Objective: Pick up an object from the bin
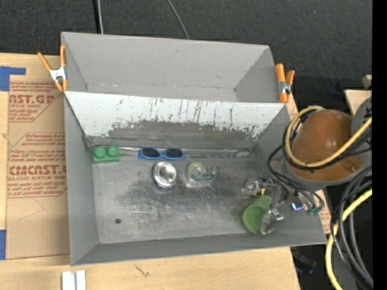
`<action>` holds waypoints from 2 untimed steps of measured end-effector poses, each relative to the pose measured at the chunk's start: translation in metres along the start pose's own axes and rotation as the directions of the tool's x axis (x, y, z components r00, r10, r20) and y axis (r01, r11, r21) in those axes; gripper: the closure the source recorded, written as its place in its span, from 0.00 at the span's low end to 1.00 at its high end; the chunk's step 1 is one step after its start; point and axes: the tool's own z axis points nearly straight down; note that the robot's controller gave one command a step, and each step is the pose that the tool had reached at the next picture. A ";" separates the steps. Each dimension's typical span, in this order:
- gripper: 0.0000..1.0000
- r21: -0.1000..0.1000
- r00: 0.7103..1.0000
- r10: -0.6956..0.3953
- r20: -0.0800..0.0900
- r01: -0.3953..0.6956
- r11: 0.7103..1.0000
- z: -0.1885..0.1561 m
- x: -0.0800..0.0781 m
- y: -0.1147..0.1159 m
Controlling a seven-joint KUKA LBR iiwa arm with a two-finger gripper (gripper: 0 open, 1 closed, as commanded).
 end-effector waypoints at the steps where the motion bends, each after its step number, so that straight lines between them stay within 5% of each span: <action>1: 0.00 0.008 0.972 -0.235 0.011 0.235 0.972 0.027 -0.007 -0.012; 2: 0.00 0.002 0.972 -0.234 0.000 0.234 0.972 0.025 -0.009 -0.012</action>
Offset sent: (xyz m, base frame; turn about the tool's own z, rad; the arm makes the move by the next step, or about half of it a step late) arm 0.0036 -0.0122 -0.0317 -0.2372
